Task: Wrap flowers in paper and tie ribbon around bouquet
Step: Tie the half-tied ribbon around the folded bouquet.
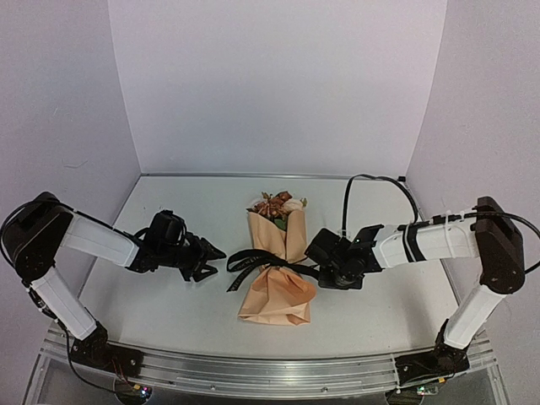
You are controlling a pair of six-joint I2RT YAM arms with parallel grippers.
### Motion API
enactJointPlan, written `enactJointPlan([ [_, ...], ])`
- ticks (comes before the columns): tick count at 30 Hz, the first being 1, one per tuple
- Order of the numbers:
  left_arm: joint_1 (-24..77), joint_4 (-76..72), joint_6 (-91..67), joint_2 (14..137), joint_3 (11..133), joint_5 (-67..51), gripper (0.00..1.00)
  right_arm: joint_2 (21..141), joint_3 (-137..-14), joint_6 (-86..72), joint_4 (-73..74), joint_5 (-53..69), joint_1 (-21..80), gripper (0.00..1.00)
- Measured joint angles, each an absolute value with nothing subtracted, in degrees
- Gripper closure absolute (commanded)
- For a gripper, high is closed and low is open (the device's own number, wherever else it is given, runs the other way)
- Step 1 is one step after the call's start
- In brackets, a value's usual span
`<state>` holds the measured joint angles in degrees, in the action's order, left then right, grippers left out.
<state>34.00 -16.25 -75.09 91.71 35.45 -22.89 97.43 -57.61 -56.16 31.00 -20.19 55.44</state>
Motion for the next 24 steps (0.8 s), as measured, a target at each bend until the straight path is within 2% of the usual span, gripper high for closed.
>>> enactJointPlan([
  [8,39.01,-19.56,-89.10,96.07,37.07,-17.78,0.48,97.23,-55.83,-56.14,29.55,-20.03,55.60,1.00],
  [18,40.36,-20.53,-95.22,101.41,41.49,-15.82,0.50,96.92,-55.44,-55.94,29.12,-20.03,55.64,1.00],
  [24,40.61,-21.62,-97.54,103.07,41.67,-16.53,0.44,96.92,-55.44,-55.58,29.06,-20.03,55.64,1.00],
])
